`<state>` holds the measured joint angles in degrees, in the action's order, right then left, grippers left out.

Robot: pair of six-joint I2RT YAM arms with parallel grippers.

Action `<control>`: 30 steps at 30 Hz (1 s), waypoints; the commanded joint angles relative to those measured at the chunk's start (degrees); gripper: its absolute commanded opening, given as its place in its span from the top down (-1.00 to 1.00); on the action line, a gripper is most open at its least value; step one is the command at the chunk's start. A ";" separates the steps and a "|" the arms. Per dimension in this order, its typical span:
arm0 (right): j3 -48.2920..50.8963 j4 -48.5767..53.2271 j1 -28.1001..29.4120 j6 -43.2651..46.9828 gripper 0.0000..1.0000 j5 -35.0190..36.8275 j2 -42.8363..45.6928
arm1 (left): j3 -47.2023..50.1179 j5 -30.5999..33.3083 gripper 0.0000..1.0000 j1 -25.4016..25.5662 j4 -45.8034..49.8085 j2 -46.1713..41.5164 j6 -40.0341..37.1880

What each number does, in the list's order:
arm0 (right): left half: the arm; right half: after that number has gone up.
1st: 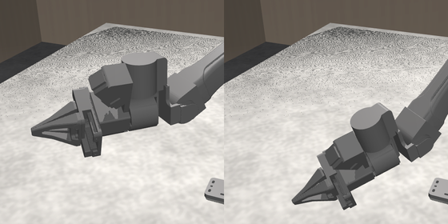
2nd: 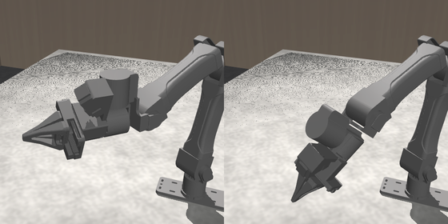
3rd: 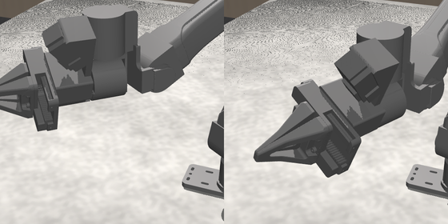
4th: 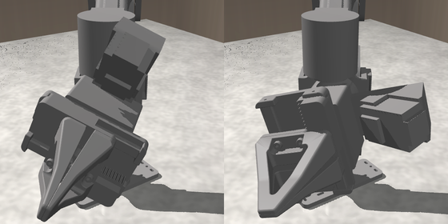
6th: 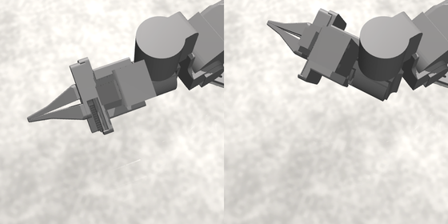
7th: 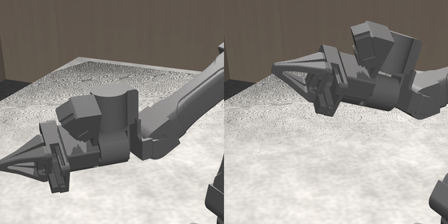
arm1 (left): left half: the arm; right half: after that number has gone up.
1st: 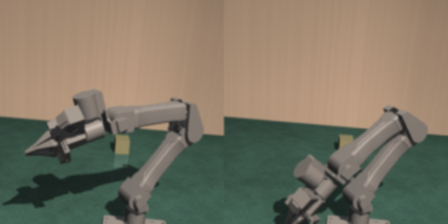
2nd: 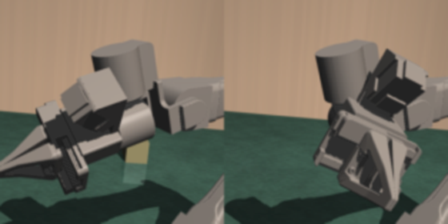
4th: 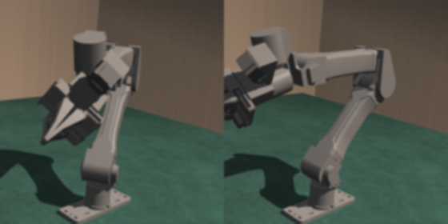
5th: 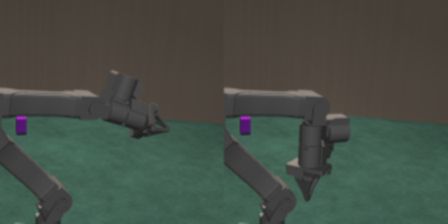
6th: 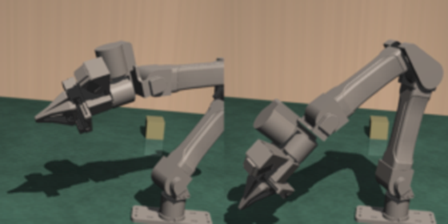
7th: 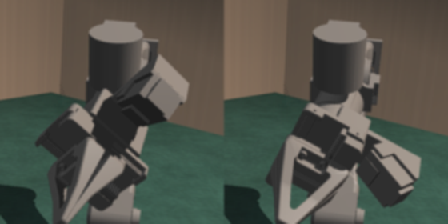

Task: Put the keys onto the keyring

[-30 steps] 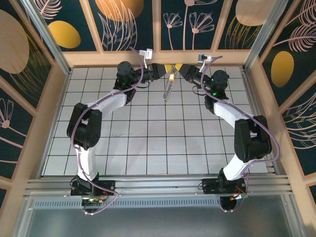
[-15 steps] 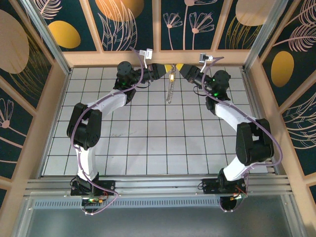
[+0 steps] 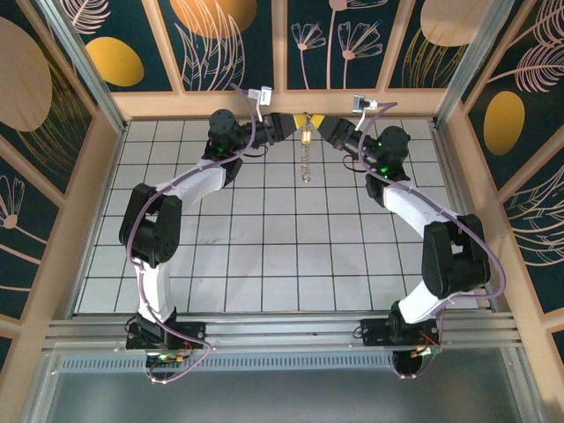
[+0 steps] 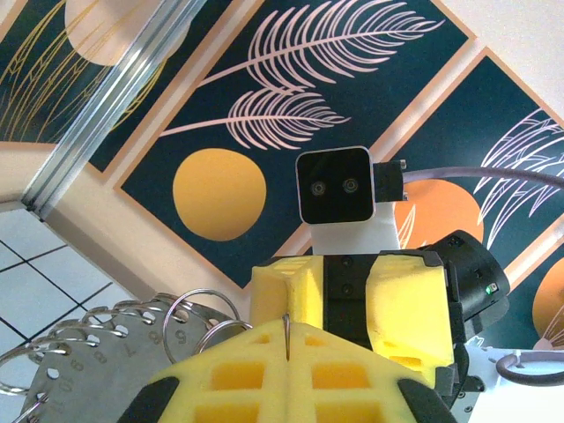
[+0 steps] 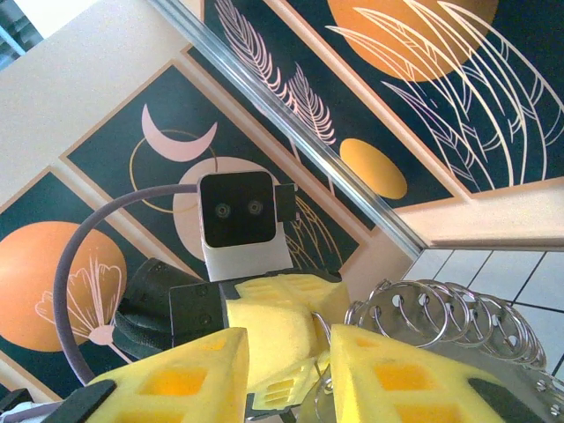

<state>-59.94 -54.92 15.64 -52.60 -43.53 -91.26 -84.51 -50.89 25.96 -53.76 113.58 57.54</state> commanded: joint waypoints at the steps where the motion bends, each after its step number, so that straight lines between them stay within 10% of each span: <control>1: -1.07 -1.25 0.48 0.79 0.40 -0.77 -0.55 | -0.55 0.36 1.00 0.28 -2.39 -1.61 -0.23; 30: -1.81 -0.45 1.46 1.33 0.41 -1.76 -2.74 | -1.69 0.01 1.00 0.33 -2.23 -0.89 -0.06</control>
<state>-60.31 -54.68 16.29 -52.42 -43.77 -92.92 -84.53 -50.54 25.89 -53.15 113.62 57.54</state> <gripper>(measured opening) 0.290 0.050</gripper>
